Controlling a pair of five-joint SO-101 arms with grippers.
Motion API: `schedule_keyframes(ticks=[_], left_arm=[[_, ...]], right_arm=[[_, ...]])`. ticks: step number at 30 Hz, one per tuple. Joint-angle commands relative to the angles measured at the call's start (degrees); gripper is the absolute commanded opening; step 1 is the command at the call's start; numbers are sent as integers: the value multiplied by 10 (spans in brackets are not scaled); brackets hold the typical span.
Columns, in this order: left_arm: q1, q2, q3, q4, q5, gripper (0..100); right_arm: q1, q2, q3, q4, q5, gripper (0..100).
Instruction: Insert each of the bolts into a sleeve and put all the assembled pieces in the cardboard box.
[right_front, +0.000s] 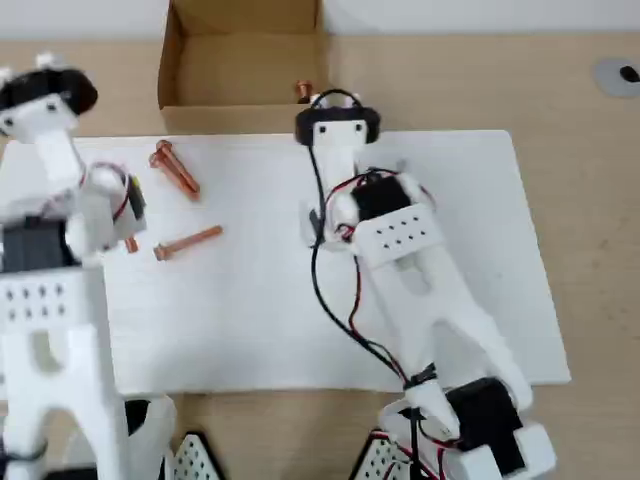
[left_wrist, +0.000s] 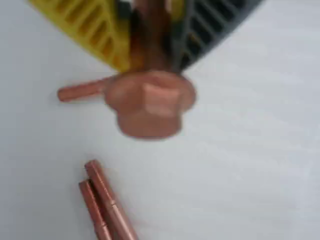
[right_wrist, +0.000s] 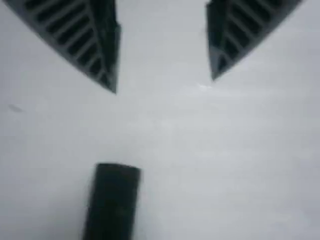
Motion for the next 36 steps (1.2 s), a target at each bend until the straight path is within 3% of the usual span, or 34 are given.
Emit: schedule_keyframes(ticks=[1,17,27,36], left_arm=[[6,-101,82,-62,-5,10],[6,-322,253,-116,-64,10],[6,-383,295,-116,-73,10],[6,-383,294,-123,-71,10]], right_arm=[[-10,7,15,-37,-21,160],[26,84,13,-96,-11,160],[64,87,13,-109,159,160],[64,89,11,-135,192,160]])
